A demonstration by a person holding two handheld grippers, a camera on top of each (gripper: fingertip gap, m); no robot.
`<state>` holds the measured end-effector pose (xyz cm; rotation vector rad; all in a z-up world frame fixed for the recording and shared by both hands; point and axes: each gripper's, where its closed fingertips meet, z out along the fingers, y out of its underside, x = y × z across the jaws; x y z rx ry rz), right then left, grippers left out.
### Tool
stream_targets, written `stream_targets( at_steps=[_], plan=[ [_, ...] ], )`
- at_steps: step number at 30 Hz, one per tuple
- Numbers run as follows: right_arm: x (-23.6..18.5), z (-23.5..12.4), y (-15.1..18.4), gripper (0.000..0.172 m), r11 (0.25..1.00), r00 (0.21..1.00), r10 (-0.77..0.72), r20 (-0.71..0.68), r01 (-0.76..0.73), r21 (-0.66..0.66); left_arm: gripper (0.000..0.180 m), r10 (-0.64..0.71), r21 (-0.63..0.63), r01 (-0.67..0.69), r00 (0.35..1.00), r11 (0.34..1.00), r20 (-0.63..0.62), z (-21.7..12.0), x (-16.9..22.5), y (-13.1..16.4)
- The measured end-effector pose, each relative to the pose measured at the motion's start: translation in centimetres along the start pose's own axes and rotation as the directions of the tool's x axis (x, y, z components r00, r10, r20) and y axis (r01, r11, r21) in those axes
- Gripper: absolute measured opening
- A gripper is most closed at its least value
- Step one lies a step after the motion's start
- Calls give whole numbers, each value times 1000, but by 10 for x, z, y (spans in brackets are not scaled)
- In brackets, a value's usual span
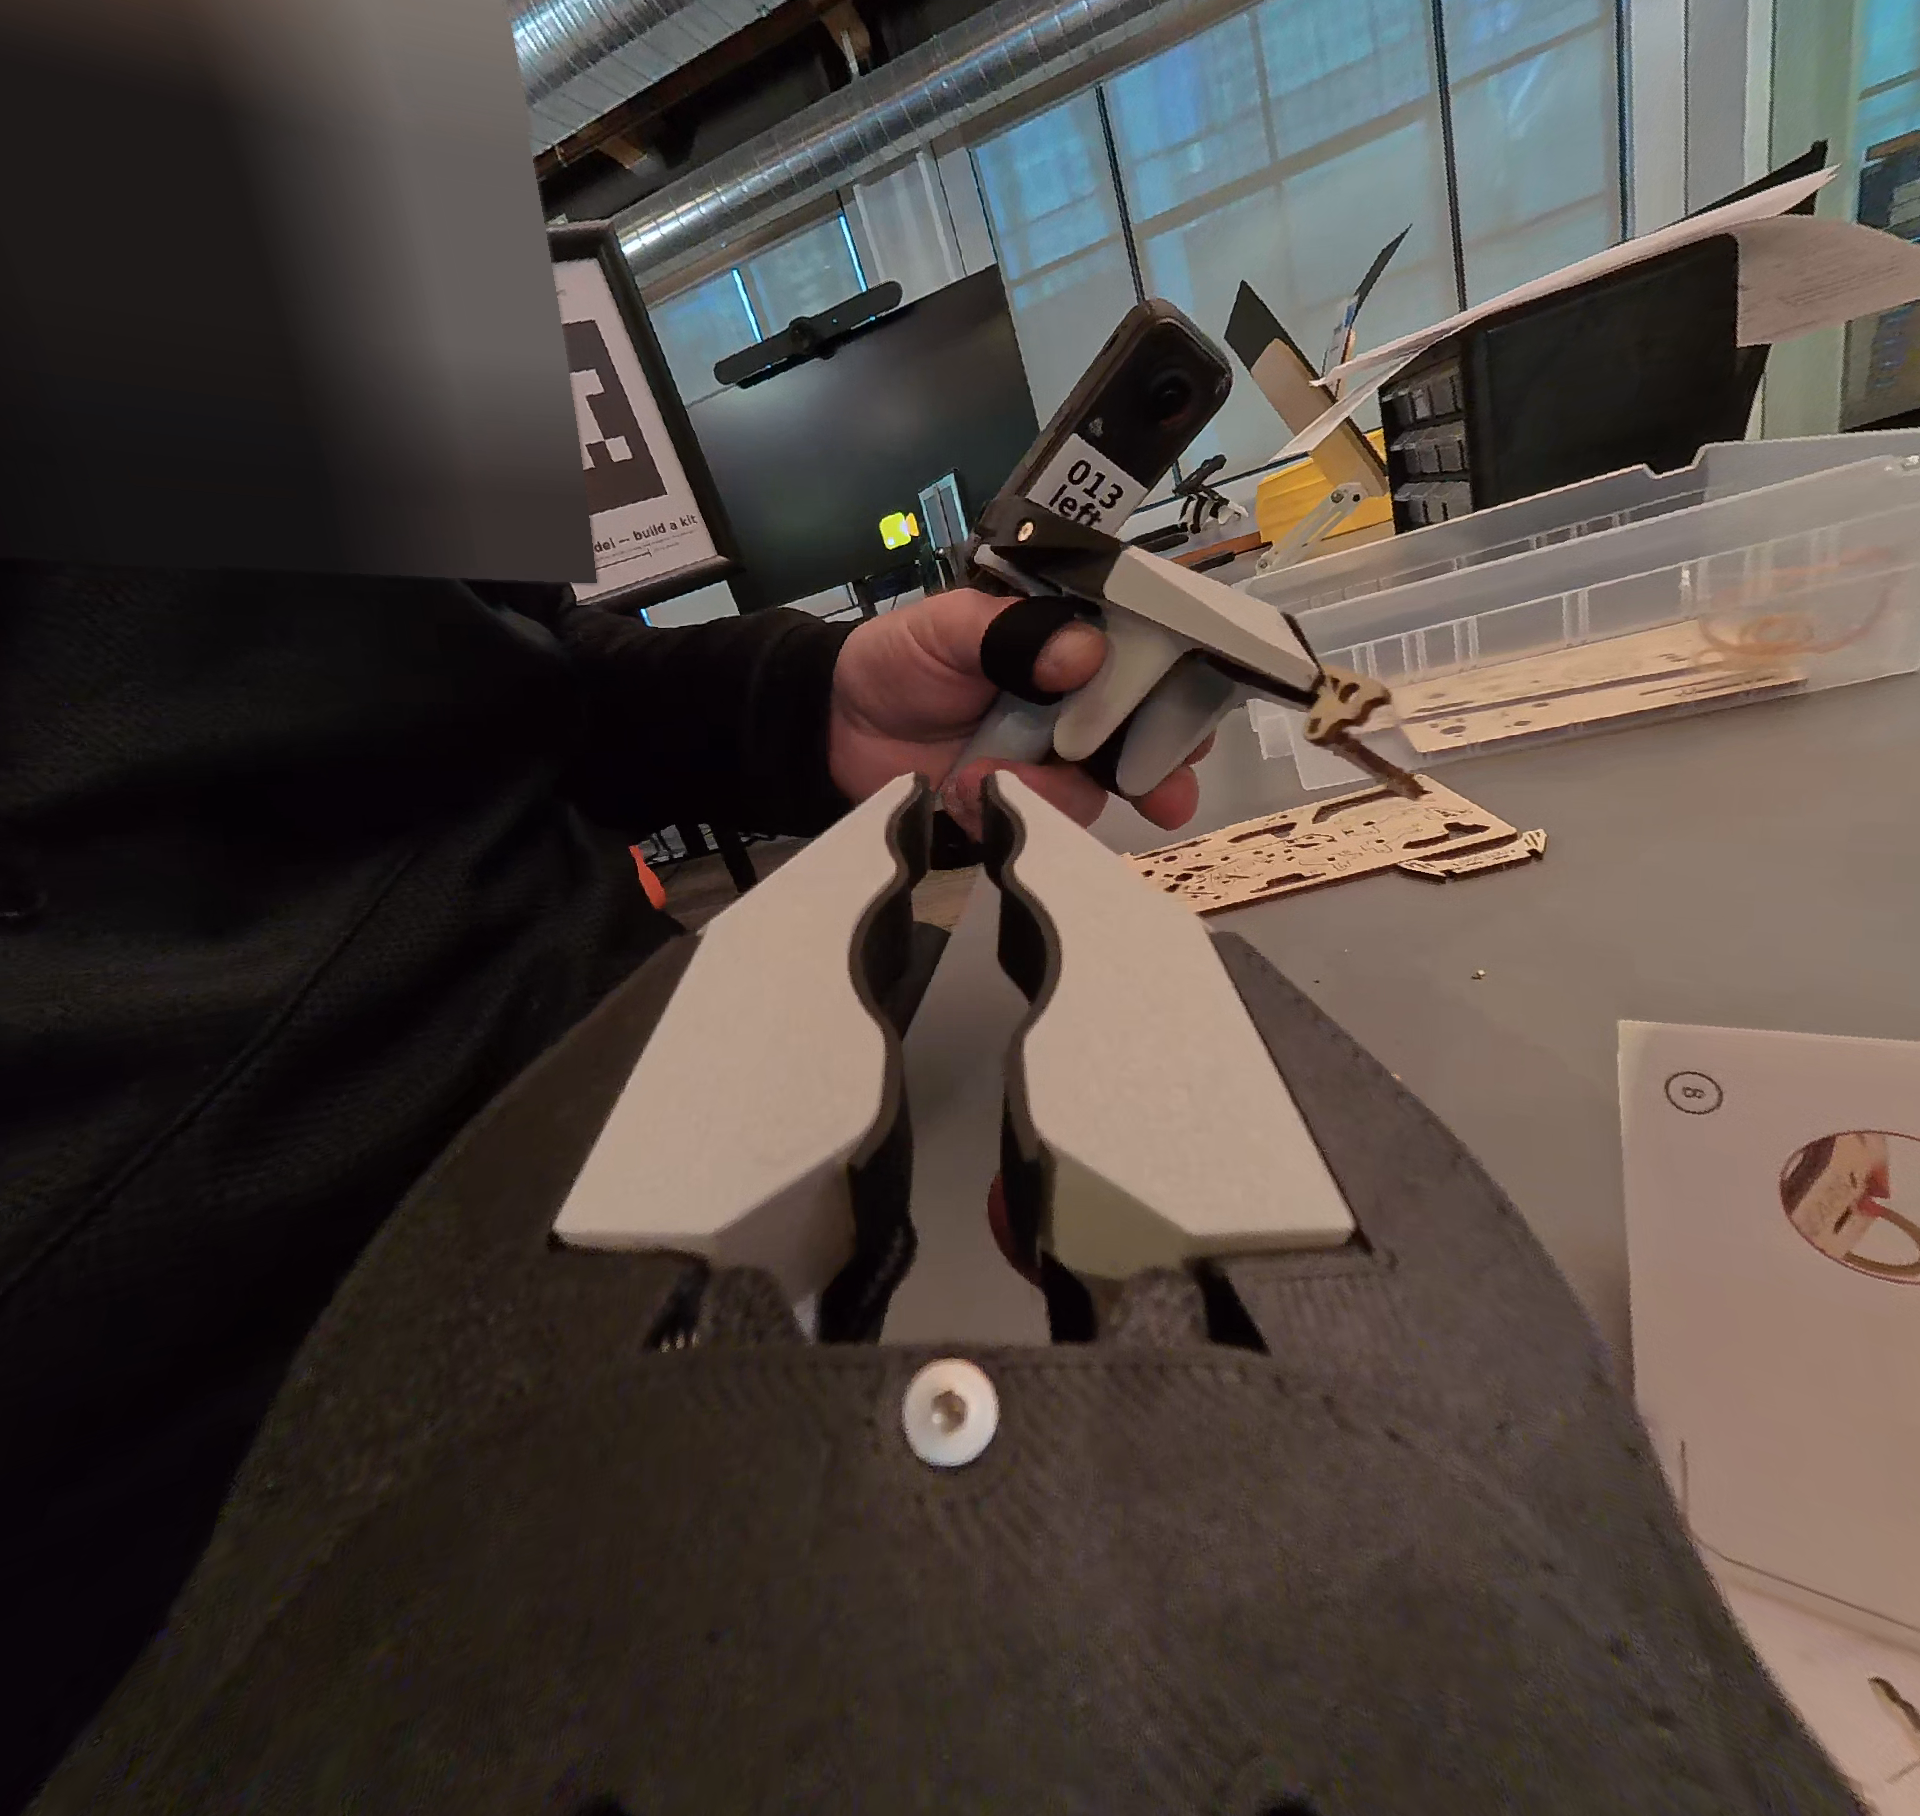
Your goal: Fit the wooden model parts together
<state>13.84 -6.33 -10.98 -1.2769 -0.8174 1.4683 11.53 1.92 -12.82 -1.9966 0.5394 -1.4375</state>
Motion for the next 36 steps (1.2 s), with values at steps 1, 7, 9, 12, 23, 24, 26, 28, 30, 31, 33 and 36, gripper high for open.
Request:
stream_targets(
  at_steps=[1, 7, 9, 12, 23, 24, 26, 28, 30, 31, 33, 36],
  plan=[
    [1, 0, 0, 8, 1000, 1000, -1, -5, 1, 2, 2, 1, 1, -1, 1000, 1000, -9, 0, 1, 0],
    [1, -2, -2, 7, 1000, 1000, -18, -13, 18, 8, 2, 3, -18, -3, 999, 1000, -34, 5, 2, 5],
    [1, -2, -2, 7, 1000, 1000, -24, -14, 25, 3, 2, 4, -25, -5, 999, 1000, -43, 7, 2, 7],
    [2, 2, 7, 7, 997, 997, -63, -37, 60, -53, 2, 6, -37, -8, 999, 999, -48, 11, 2, 8],
    [11, 13, 44, 8, 929, 956, -275, -105, 236, -286, 2, 6, -90, -11, 998, 996, -56, 25, -3, 16],
    [11, 14, 45, 8, 925, 954, -280, -105, 239, -294, 2, 6, -96, -12, 998, 995, -56, 27, -4, 16],
    [11, 14, 46, 8, 920, 951, -291, -106, 248, -304, 2, 7, -100, -13, 998, 995, -60, 29, -4, 16],
    [12, 14, 47, 8, 916, 948, -298, -110, 252, -311, 2, 10, -103, -16, 998, 995, -64, 31, -4, 16],
    [13, 14, 48, 8, 911, 944, -308, -115, 259, -321, 2, 11, -109, -18, 998, 994, -62, 32, -5, 17],
    [13, 14, 49, 8, 909, 943, -312, -114, 262, -325, 2, 10, -112, -17, 998, 994, -61, 33, -6, 17],
    [13, 14, 50, 8, 905, 941, -318, -115, 265, -332, 2, 6, -115, -13, 998, 993, -64, 35, -7, 18],
    [13, 14, 51, 8, 900, 938, -328, -117, 272, -341, 2, 6, -121, -14, 998, 993, -65, 37, -9, 19]
  ],
)
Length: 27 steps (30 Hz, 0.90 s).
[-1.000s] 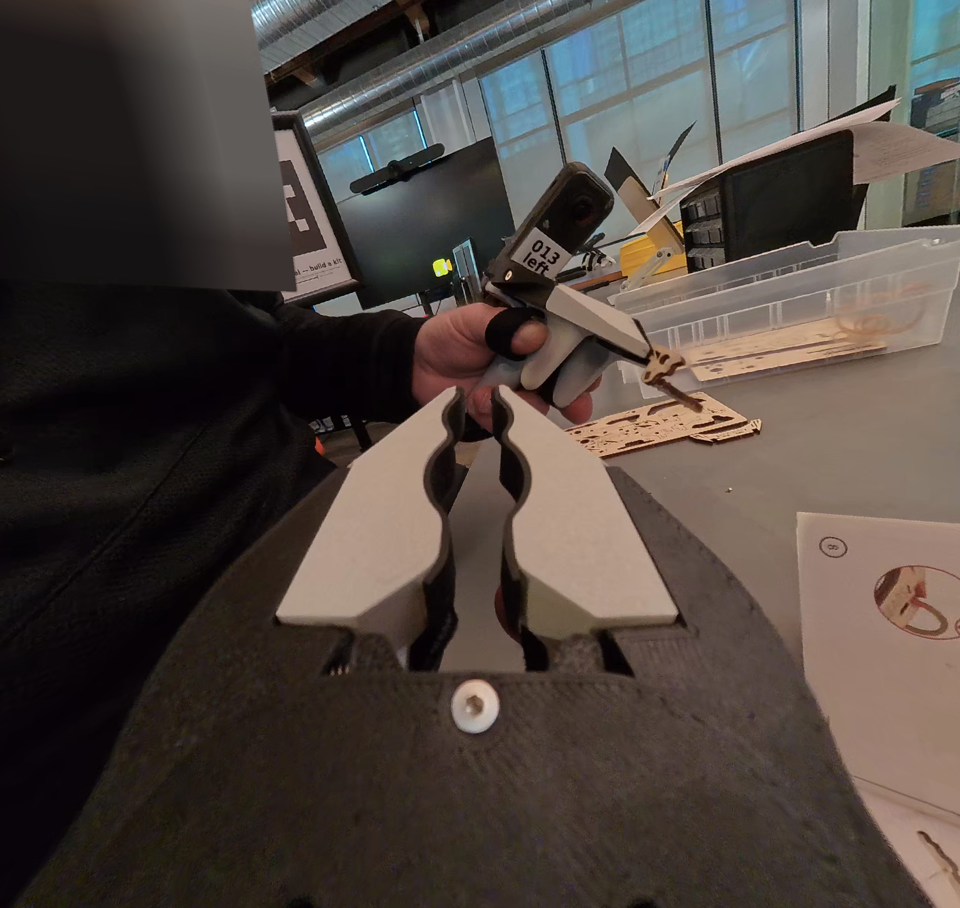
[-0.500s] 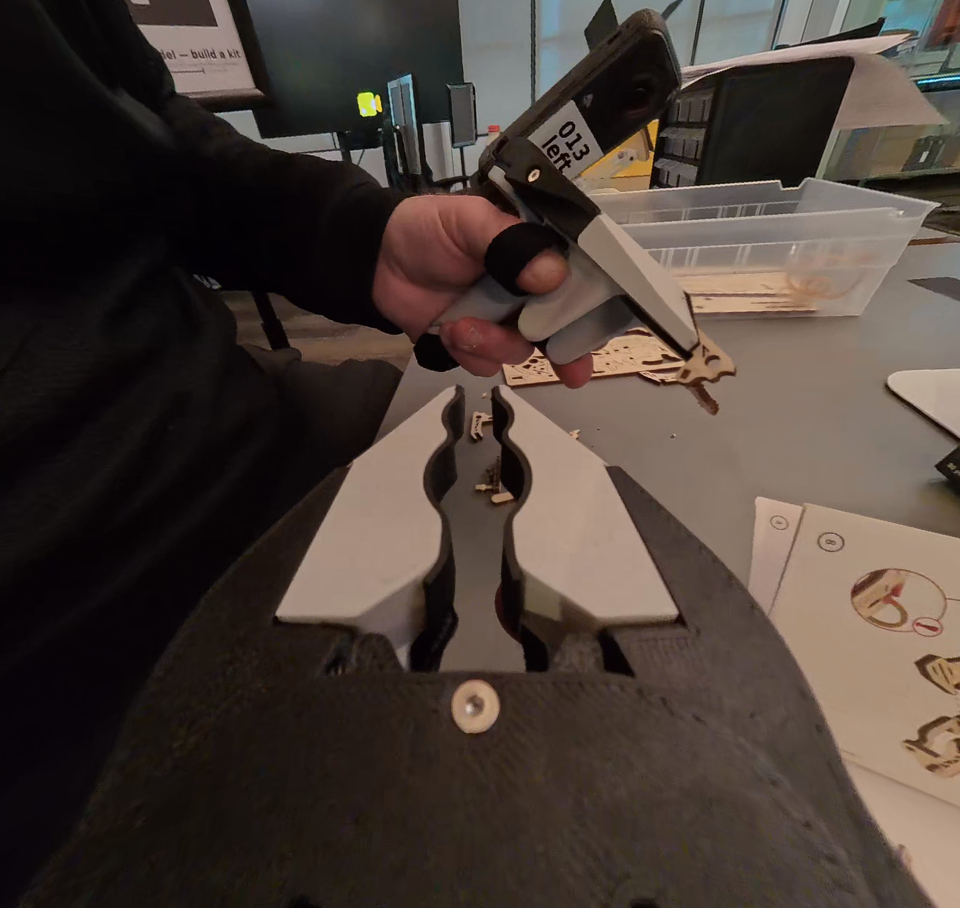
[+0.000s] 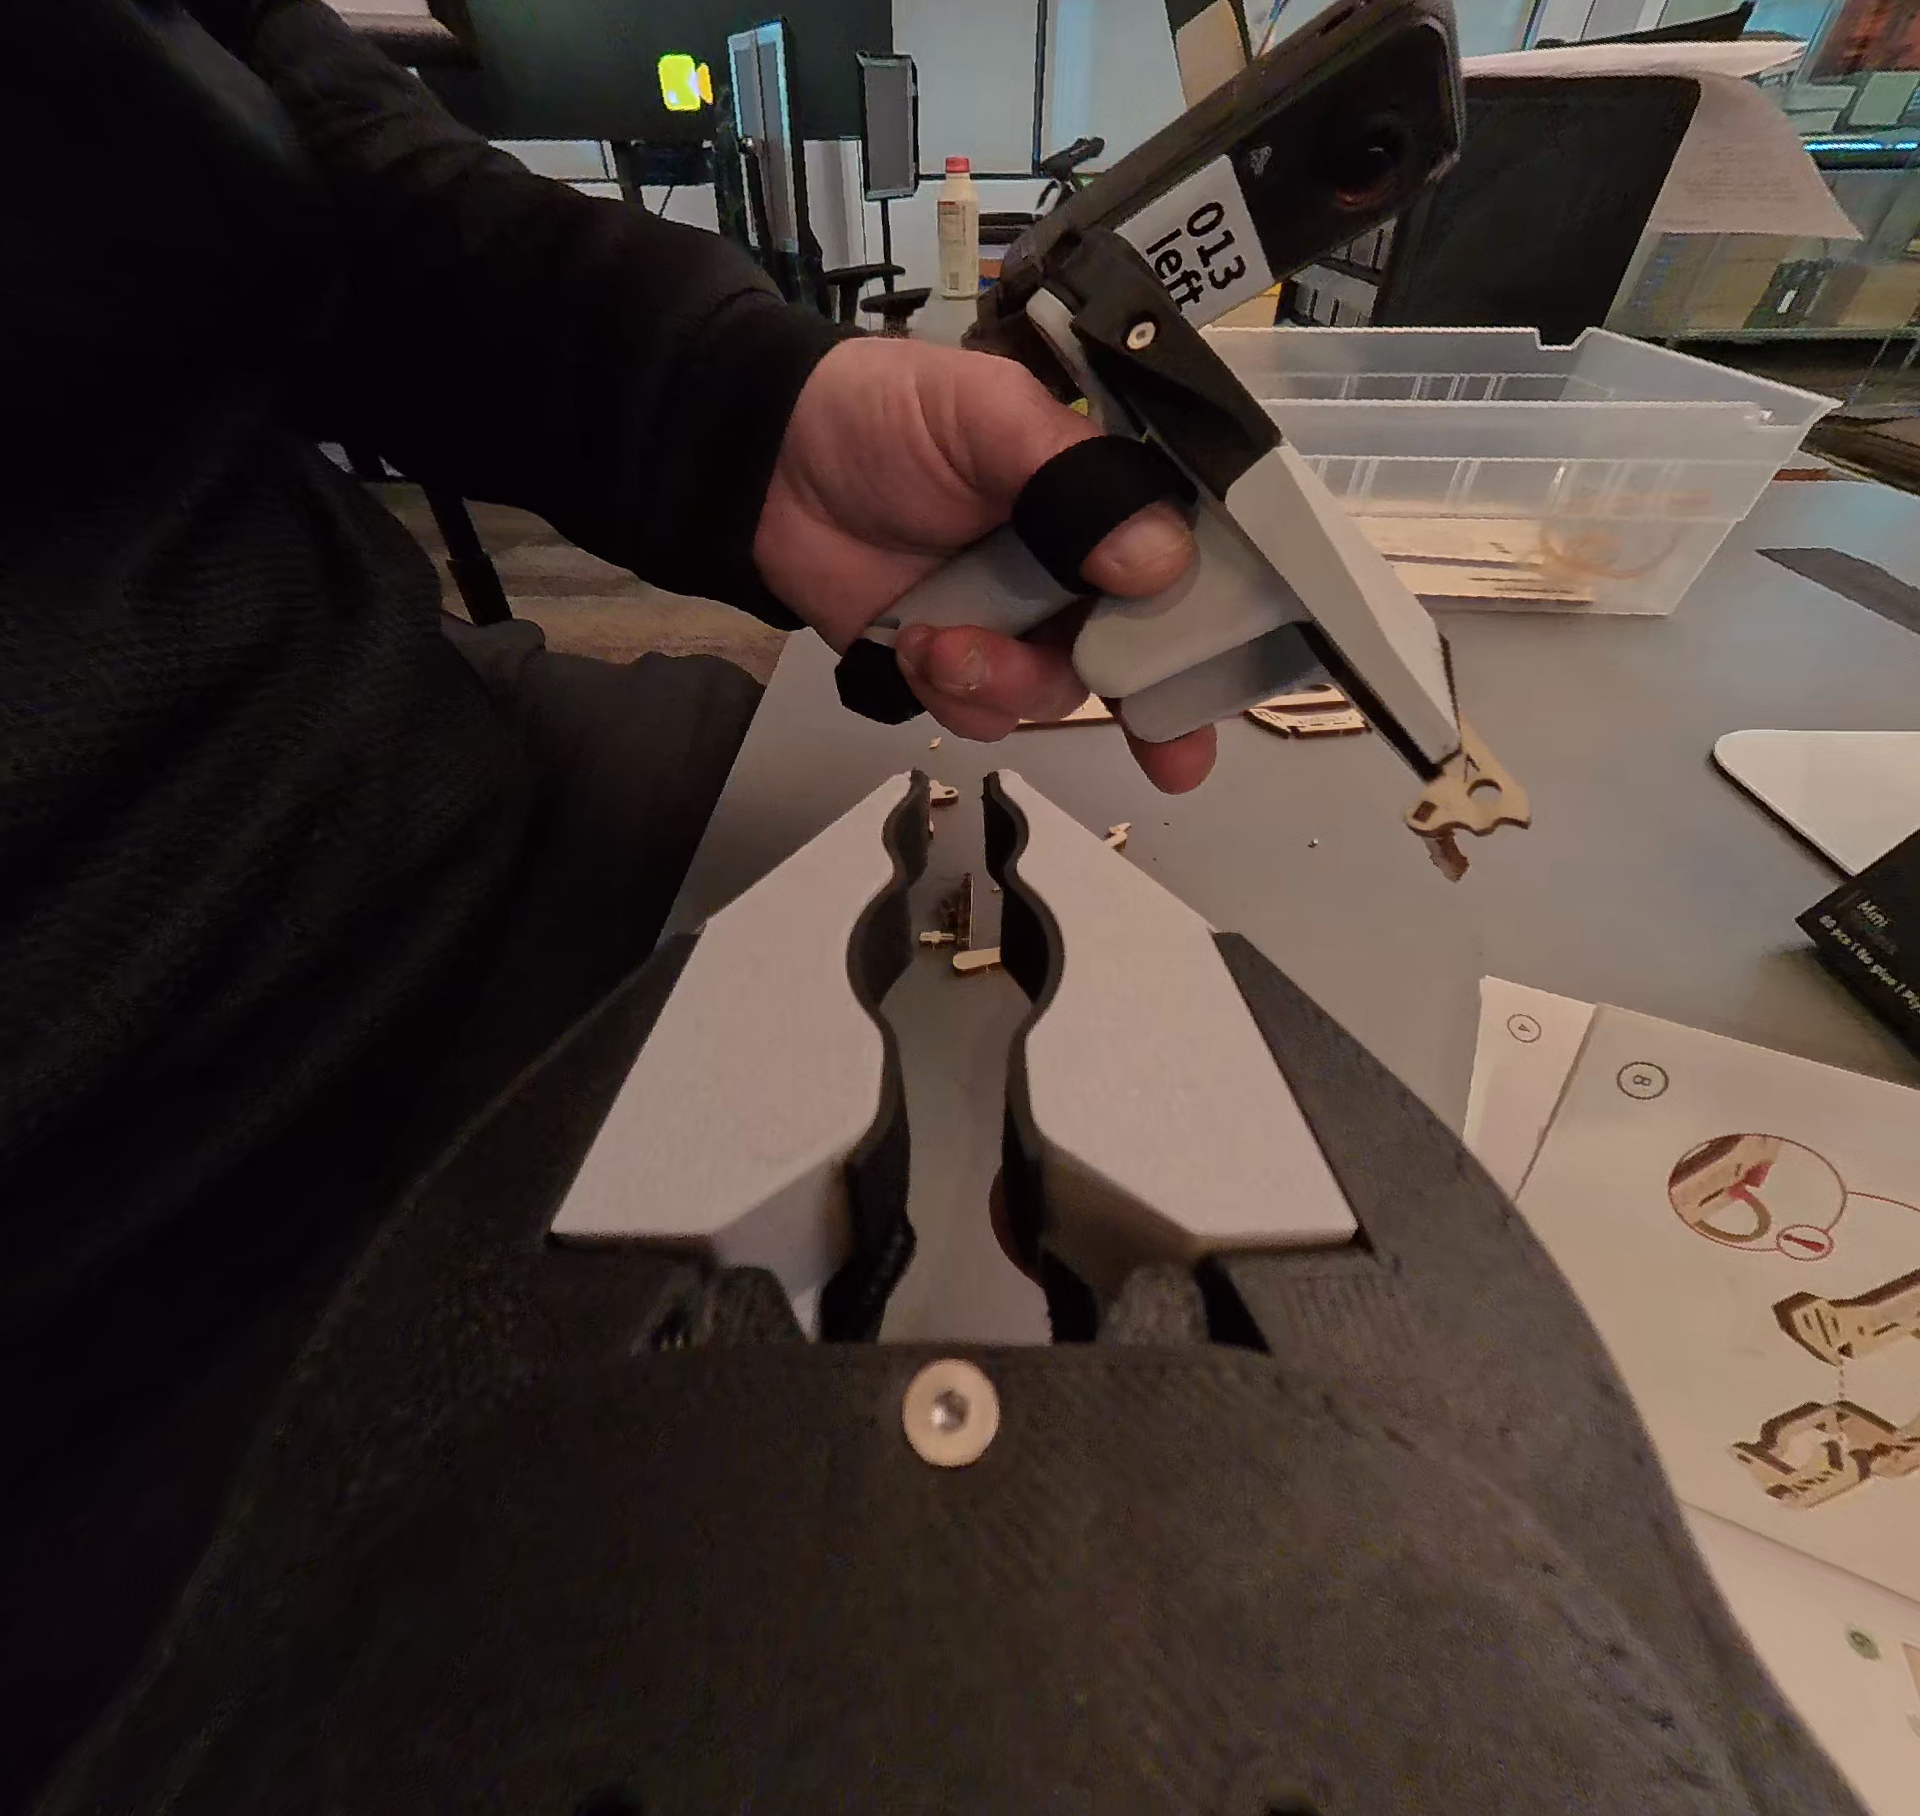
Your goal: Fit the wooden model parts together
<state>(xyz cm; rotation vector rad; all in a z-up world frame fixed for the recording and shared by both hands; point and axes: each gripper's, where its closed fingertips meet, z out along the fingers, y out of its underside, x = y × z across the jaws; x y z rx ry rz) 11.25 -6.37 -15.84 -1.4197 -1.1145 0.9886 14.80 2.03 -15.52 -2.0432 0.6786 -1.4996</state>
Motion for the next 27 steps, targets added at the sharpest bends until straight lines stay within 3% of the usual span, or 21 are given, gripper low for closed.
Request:
stream_targets(
  at_steps=[7, 12, 15, 19, 23, 27],
  plan=[
    [5, -1, 0, 9, 1000, 999, -2, -33, 2, 3, 2, 0, 2, 0, 1000, 1000, -21, 2, 1, -1],
    [35, -10, -3, 13, 1000, 981, 12, -195, -7, 28, 2, -30, 42, 33, 997, 999, -73, -6, 12, -8],
    [51, -14, -2, 18, 1000, 955, -14, -297, 21, 20, 2, -91, 109, 111, 981, 988, -171, -19, 26, -19],
    [50, -5, -5, 22, 990, 930, -136, -340, 140, -12, 2, -128, 91, 169, 931, 982, -342, -38, 52, -14],
    [42, 2, -24, 24, 937, 860, -345, -377, 340, -81, 1, -94, 111, 152, 908, 982, -408, -56, 62, -6],
    [35, 8, -42, 26, 905, 831, -420, -365, 416, -93, 1, -97, 80, 150, 882, 985, -462, -71, 70, 0]
  ],
)
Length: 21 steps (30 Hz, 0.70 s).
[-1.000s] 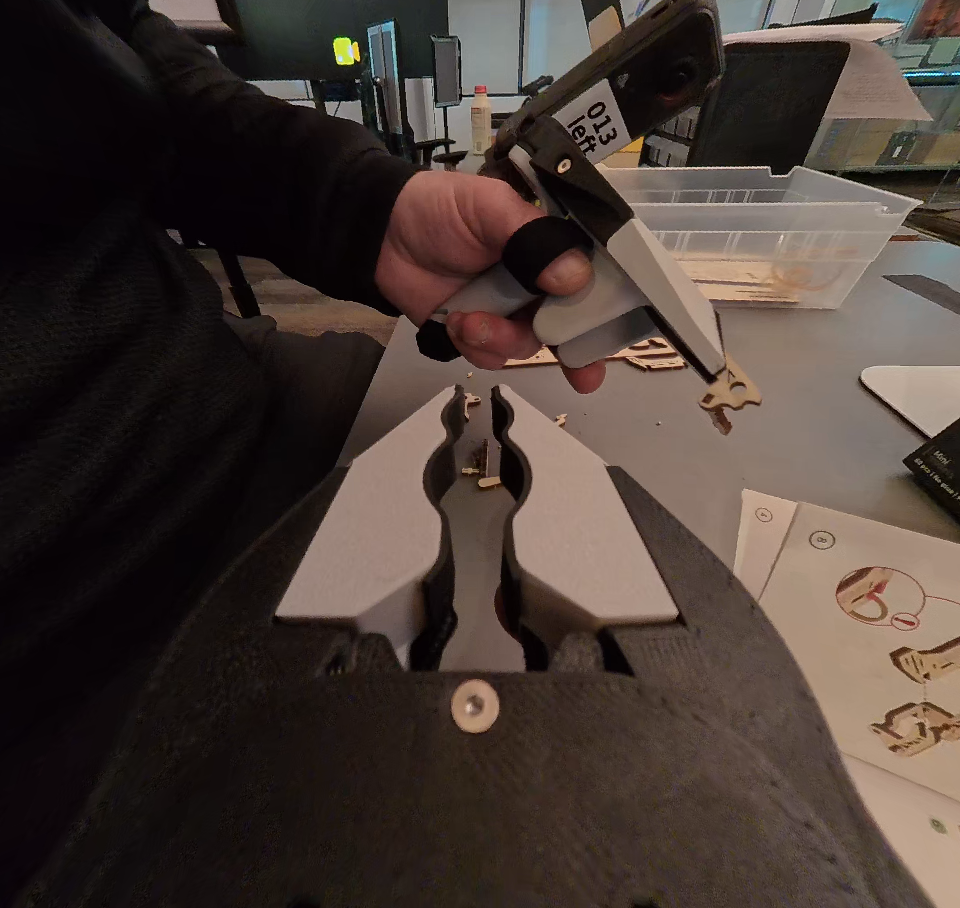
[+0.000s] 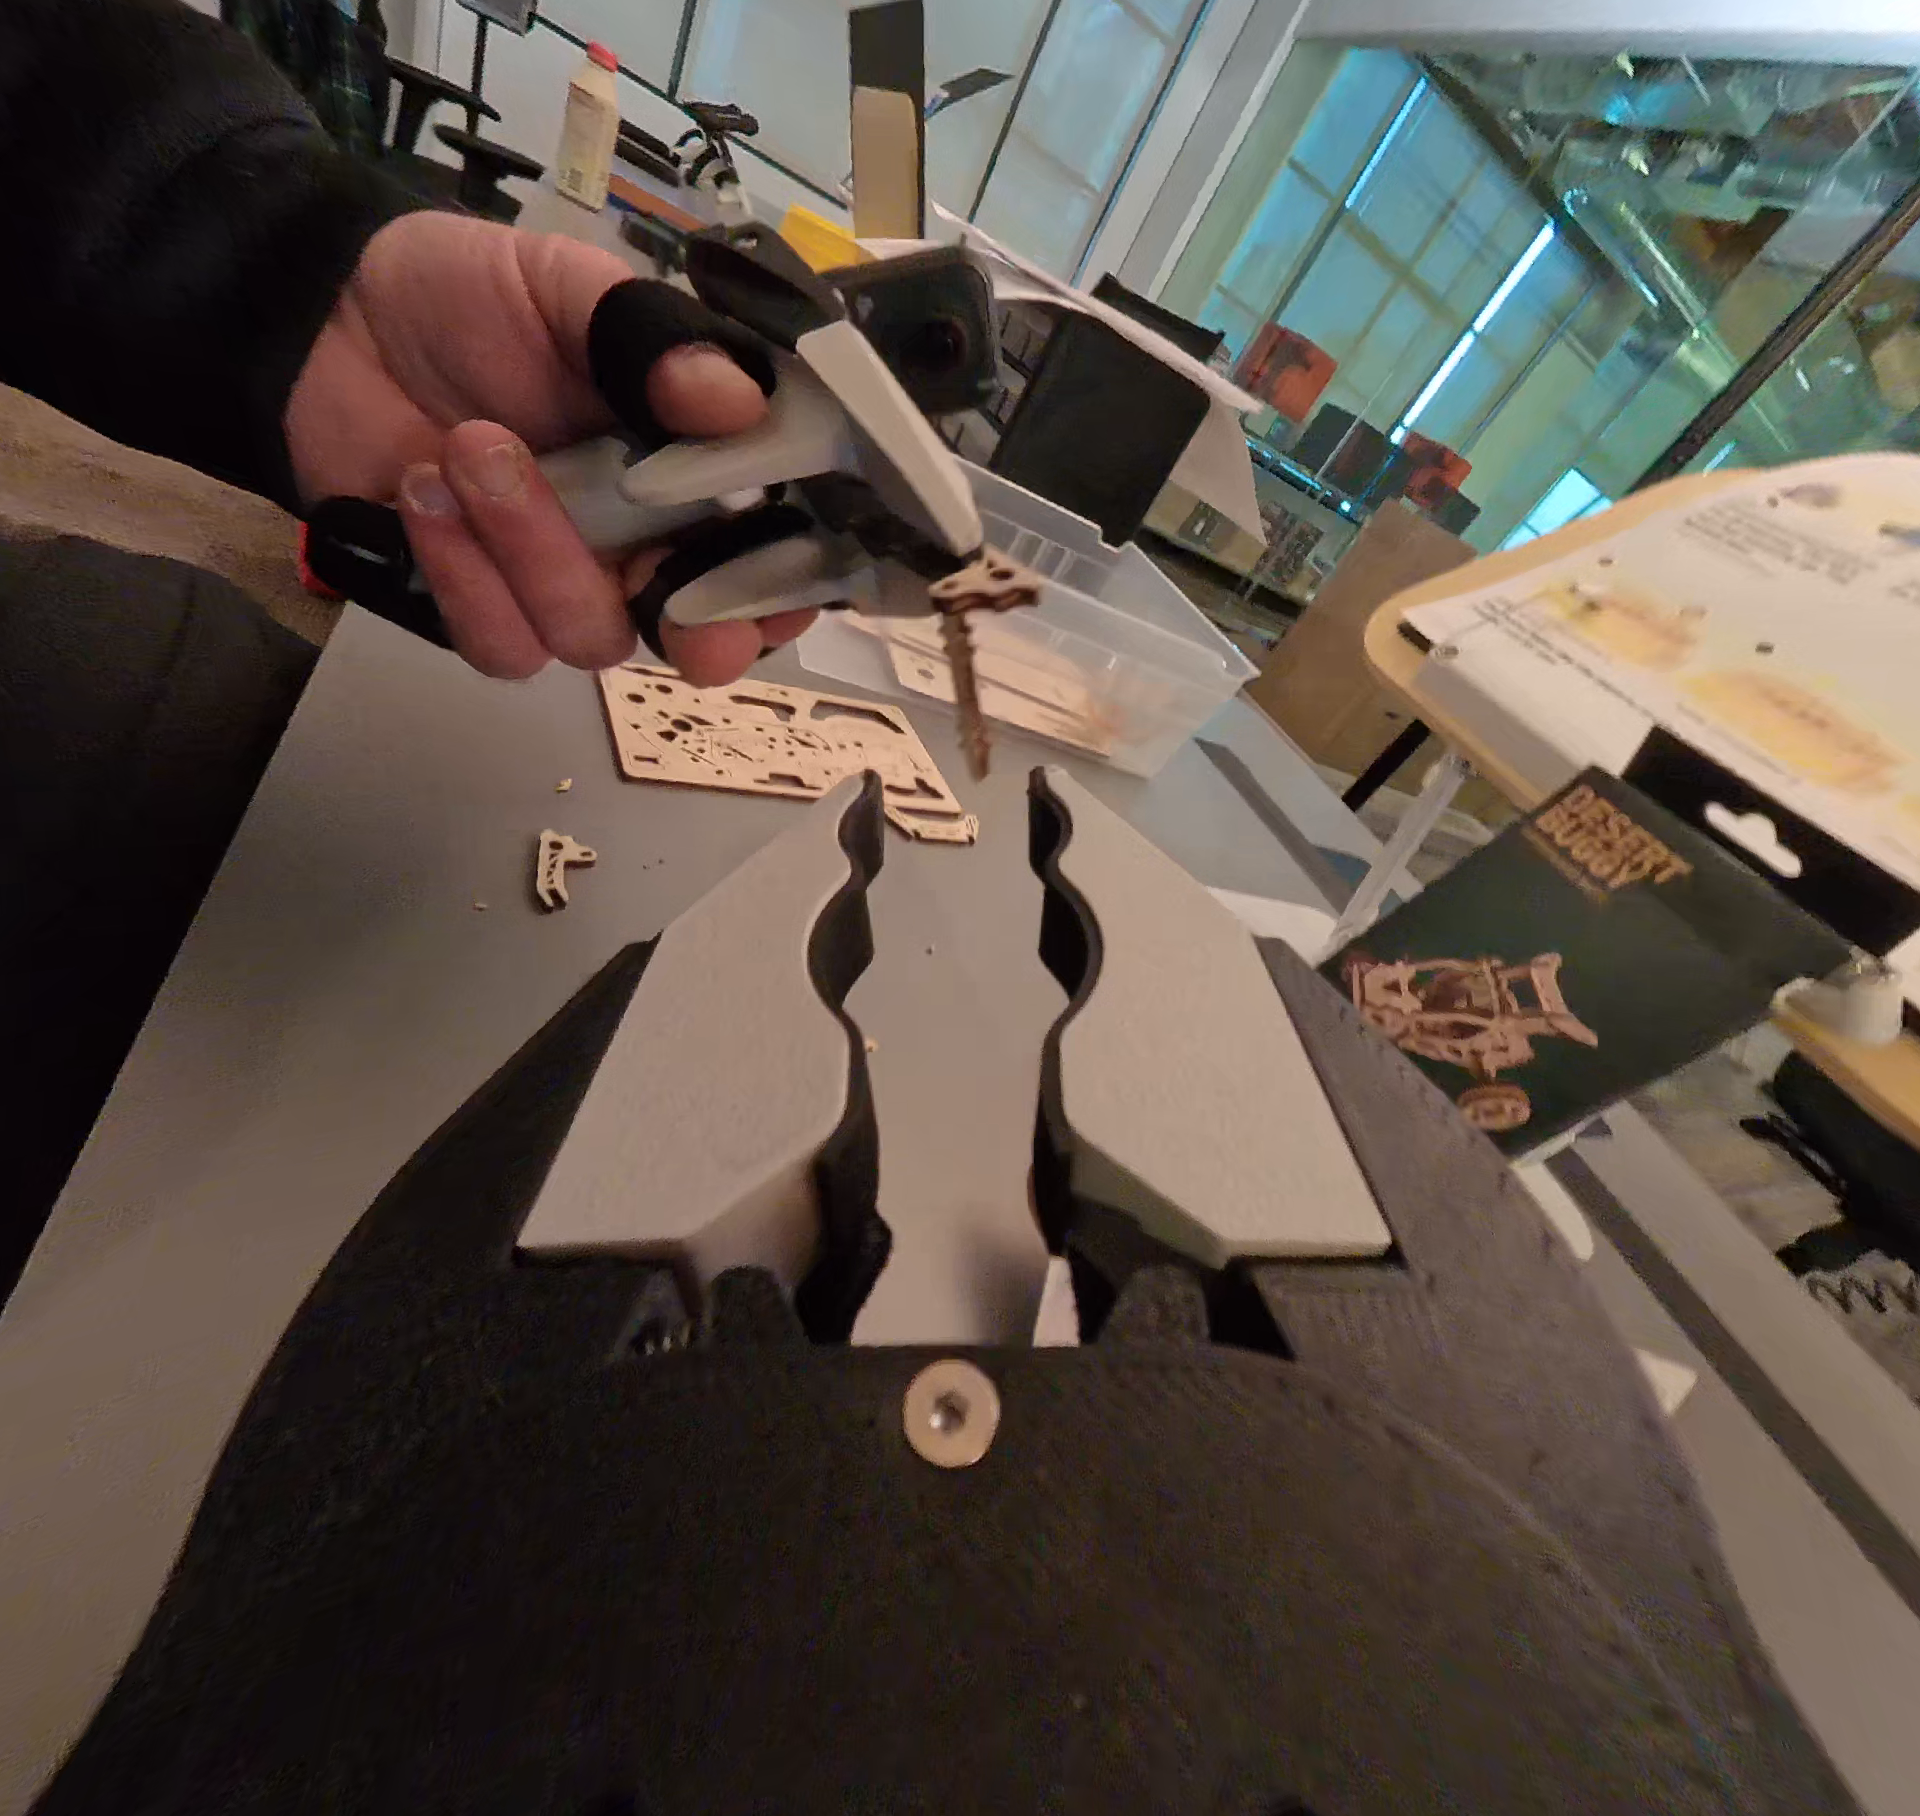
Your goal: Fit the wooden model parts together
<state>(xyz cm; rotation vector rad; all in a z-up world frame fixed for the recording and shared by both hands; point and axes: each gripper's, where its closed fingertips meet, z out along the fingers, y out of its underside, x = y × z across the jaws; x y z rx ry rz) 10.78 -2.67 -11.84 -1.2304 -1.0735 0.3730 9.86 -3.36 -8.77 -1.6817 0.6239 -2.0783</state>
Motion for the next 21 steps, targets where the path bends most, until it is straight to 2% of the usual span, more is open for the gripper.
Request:
stream_targets(
  at_steps=[3, 9, 14, 17, 21],
  plan=[
    [-12, 5, -12, 24, 1000, 995, -19, 95, 17, 16, 1, -13, -99, 11, 1000, 995, -21, -1, 4, 18],
    [-46, 4, -27, 2, 996, 941, -88, 326, 85, 25, 1, -2, -257, -20, 996, 966, -85, -11, 17, 37],
    [-56, 2, -35, 1, 998, 910, -34, 413, 10, 60, 3, 2, -311, -50, 988, 949, -151, -14, 26, 43],
    [-59, 0, -36, 1, 998, 897, -14, 442, -17, 68, 12, 16, -317, -69, 986, 946, -167, -12, 31, 45],
    [-66, -2, -35, 1, 997, 884, -45, 465, 13, 71, 8, -15, -352, -42, 987, 935, -158, -10, 31, 54]
  ],
)
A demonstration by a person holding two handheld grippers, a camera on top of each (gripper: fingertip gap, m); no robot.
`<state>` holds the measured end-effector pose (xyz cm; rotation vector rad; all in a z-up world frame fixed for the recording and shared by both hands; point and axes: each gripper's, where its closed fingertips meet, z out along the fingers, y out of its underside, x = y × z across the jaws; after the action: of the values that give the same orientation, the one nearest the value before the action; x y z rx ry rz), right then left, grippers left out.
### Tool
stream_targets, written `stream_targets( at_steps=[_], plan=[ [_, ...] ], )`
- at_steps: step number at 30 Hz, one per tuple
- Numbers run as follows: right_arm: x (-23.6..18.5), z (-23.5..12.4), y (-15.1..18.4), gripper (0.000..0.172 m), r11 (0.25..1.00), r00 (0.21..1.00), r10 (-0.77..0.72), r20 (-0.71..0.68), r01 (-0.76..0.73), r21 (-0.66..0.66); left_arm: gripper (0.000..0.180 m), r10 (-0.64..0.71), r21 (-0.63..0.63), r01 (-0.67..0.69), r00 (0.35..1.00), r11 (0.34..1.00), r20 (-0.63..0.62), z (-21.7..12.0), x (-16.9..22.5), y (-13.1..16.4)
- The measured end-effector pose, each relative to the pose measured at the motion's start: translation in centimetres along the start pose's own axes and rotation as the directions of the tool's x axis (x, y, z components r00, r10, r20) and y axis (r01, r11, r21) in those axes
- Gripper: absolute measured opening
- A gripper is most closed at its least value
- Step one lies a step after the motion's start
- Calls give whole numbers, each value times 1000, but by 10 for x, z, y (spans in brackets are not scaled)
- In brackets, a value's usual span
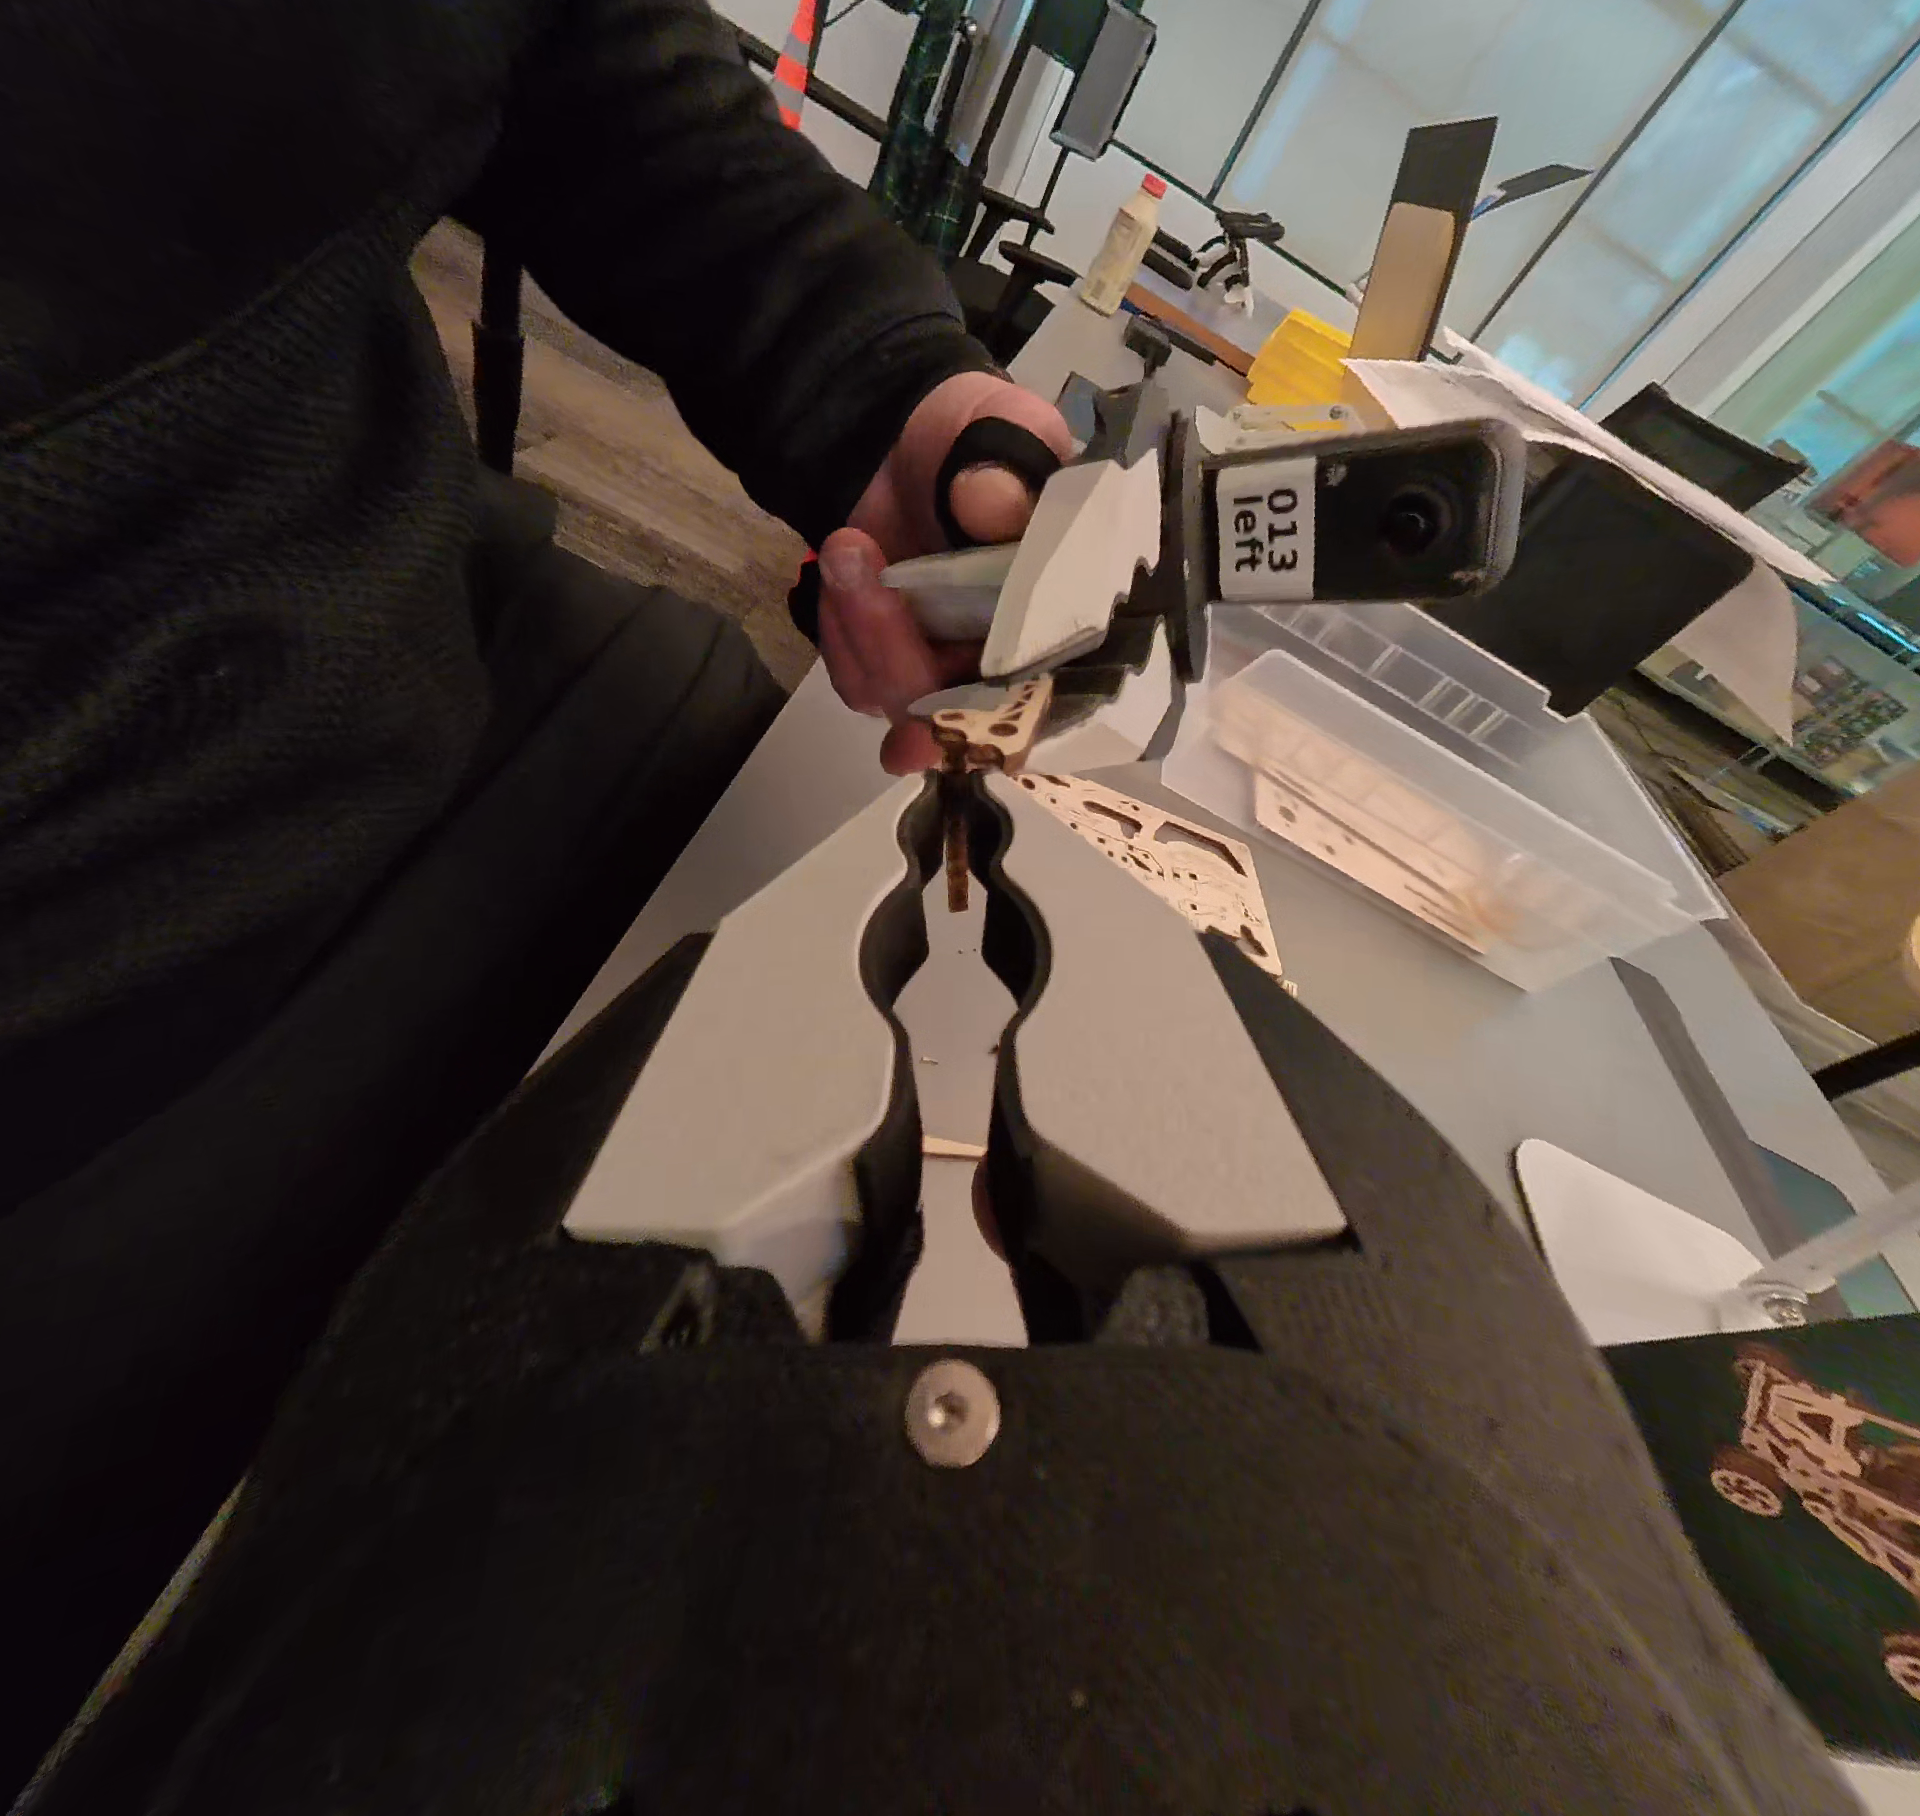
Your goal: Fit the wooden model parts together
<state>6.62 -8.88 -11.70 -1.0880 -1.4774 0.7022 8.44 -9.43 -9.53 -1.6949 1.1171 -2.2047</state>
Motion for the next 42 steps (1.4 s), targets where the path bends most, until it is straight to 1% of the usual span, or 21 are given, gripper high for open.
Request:
stream_targets(
  at_steps=[1, 3, 6, 9, 11, 13, 15, 16, 18, 20, 21, 25, 27, 29, 33, 34, 36, 38, 39, 41, 42],
  plan=[
    [0, 0, 0, 1, 1000, 1000, -13, -2, 13, -2, 4, -13, 9, 13, 1000, 1000, 1, 0, -1, 0],
    [0, 0, 4, 1, 999, 999, -43, -10, 42, -29, 2, -38, 12, 38, 999, 999, 21, 0, -5, 1],
    [0, -1, 7, 1, 997, 997, -76, -19, 75, -33, 1, -53, 32, 51, 998, 998, 44, 2, -8, 1],
    [-4, -2, 6, 1, 994, 994, -108, -10, 108, -37, 2, -113, 59, 112, 993, 992, 20, 3, -7, 4],
    [-6, -1, 4, 1, 998, 998, -63, 7, 63, -6, 2, -110, 67, 109, 994, 992, 15, 3, -5, 6],
    [-8, 1, 4, 2, 999, 1000, -28, 14, 28, 18, 2, -99, 47, 97, 995, 994, 29, 2, -5, 8],
    [-8, 2, -1, 2, 999, 1000, -9, 13, 8, 51, 2, -86, 36, 86, 996, 996, 0, 1, 0, 8],
    [-8, 3, 1, 2, 999, 999, -38, 2, 38, 29, 2, -82, 29, 82, 997, 996, 5, 0, -1, 9],
    [-9, 5, 3, 2, 996, 996, -93, -1, 93, -1, 2, -117, 24, 117, 993, 993, -24, -1, -2, 11],
    [-7, 5, 6, 2, 990, 991, -135, -14, 134, -43, 2, -147, 18, 147, 989, 989, -7, -2, -6, 10],
    [-5, 4, 6, 2, 993, 993, -118, -22, 117, -34, 2, -141, 17, 141, 990, 990, 0, -2, -6, 8],
    [6, 0, -3, 2, 993, 997, 65, -44, -60, 105, 2, -57, 74, 57, 998, 996, 1, -2, 0, -6],
    [8, 0, -2, 2, 984, 991, 122, -44, -115, 136, 1, -17, 84, 15, 1000, 996, 20, -4, -2, -8],
    [7, 3, 3, 2, 991, 995, 91, -51, -85, 105, 2, -19, 60, 17, 999, 998, 35, -5, -6, -5],
    [4, 6, 9, 1, 996, 994, -94, -62, 94, -12, 2, -80, 22, 79, 996, 997, 36, -7, -10, 1],
    [5, 6, 8, 1, 995, 993, -103, -54, 102, -14, 2, -89, 29, 89, 996, 996, 25, -7, -9, 0],
    [7, 7, 6, 1, 999, 999, -31, -36, 32, 33, 2, -37, 19, 37, 998, 999, 41, -9, -7, -1],
    [9, 7, 0, 2, 992, 998, 67, -18, -65, 110, 2, 14, 9, -14, 999, 1000, 36, -9, -2, -5],
    [12, 7, 1, 2, 989, 996, 90, -26, -86, 120, 2, 29, 13, -30, 998, 999, 51, -10, -4, -7],
    [13, 8, 1, 2, 986, 994, 111, -22, -107, 126, 2, 35, 10, -36, 998, 999, 47, -11, -4, -8],
    [11, 8, 4, 2, 993, 997, 73, -29, -70, 99, 1, 28, -10, -28, 998, 1000, 58, -10, -6, -6]
  ],
)
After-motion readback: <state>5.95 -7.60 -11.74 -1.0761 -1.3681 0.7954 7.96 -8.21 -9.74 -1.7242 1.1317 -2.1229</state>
